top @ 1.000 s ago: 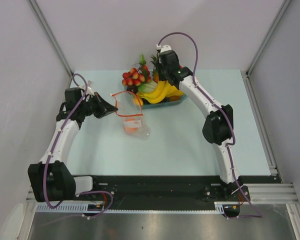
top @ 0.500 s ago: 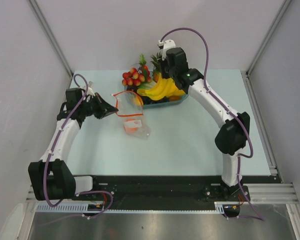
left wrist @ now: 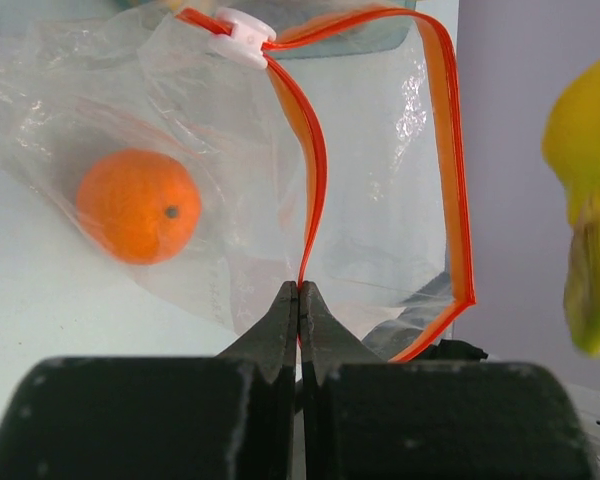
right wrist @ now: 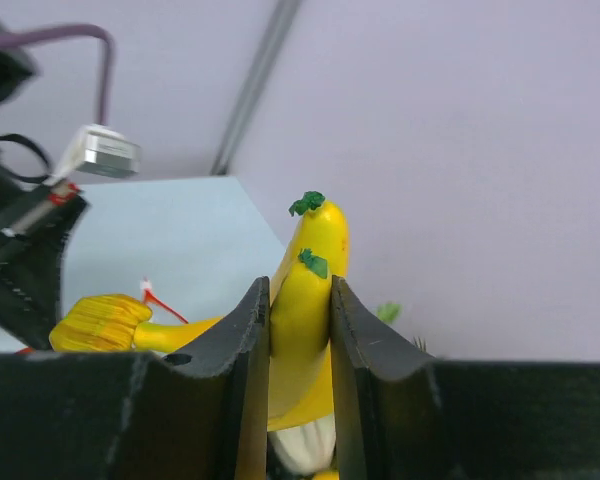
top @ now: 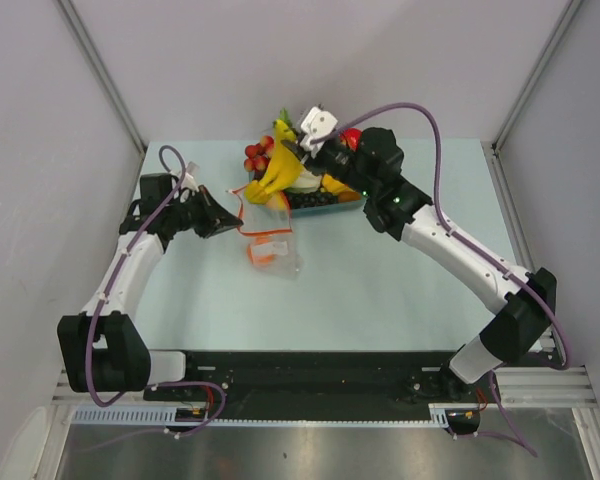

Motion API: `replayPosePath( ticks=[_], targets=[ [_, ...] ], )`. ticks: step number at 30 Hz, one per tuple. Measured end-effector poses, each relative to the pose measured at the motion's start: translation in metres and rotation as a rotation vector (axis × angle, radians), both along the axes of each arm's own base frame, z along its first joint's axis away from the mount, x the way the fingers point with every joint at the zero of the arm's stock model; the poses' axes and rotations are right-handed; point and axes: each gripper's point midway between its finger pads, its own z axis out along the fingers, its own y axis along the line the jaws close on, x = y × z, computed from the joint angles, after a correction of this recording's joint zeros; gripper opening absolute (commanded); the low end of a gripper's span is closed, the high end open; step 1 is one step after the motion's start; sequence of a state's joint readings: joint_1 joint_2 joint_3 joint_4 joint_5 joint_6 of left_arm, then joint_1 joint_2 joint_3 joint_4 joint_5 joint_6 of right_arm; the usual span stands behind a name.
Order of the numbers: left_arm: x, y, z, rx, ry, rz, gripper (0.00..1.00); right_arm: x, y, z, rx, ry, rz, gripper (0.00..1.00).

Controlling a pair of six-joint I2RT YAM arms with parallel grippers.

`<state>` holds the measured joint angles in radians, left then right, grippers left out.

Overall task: Place the food in the zip-top bag and seal the zipper
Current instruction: Place the fake fruit in the zipper food storage bag.

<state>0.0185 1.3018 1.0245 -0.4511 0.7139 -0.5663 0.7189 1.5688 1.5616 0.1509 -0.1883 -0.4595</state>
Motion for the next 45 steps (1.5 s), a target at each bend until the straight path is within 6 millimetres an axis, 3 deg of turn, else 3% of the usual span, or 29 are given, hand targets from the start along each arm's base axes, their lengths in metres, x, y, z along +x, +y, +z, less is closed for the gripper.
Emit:
replayPosePath(
  ticks=[4, 9, 17, 21, 29, 39, 42, 43, 45],
  targets=[
    [-0.001, -0.007, 0.003, 0.002, -0.007, -0.038, 0.00, -0.026, 0.024, 0.003, -0.054, -0.154, 0.134, 0.00],
    [-0.006, -0.018, 0.009, -0.009, -0.021, -0.092, 0.00, -0.043, 0.038, -0.018, -0.164, -0.287, 0.269, 0.00],
    [-0.009, -0.021, 0.011, -0.021, -0.025, -0.115, 0.00, -0.071, 0.045, -0.045, -0.295, -0.482, 0.507, 0.00],
    [-0.012, -0.023, 0.013, -0.036, -0.026, -0.133, 0.00, -0.089, 0.045, -0.068, -0.366, -0.546, 0.647, 0.00],
    [-0.016, -0.029, 0.018, -0.066, -0.030, -0.168, 0.00, -0.116, 0.045, -0.095, -0.386, -0.508, 0.810, 0.00],
    [-0.018, -0.033, 0.024, -0.097, -0.049, -0.194, 0.00, -0.122, 0.049, -0.136, -0.379, -0.270, 0.892, 0.00],
    [-0.020, -0.034, 0.026, -0.104, -0.052, -0.204, 0.00, -0.121, 0.049, -0.149, -0.388, -0.210, 0.904, 0.22],
    [-0.020, -0.034, 0.027, -0.104, -0.052, -0.204, 0.00, -0.121, 0.049, -0.153, -0.391, -0.193, 0.907, 0.45],
    [-0.021, -0.035, 0.027, -0.105, -0.053, -0.206, 0.00, -0.122, 0.049, -0.161, -0.396, -0.150, 0.912, 0.72]
  ],
)
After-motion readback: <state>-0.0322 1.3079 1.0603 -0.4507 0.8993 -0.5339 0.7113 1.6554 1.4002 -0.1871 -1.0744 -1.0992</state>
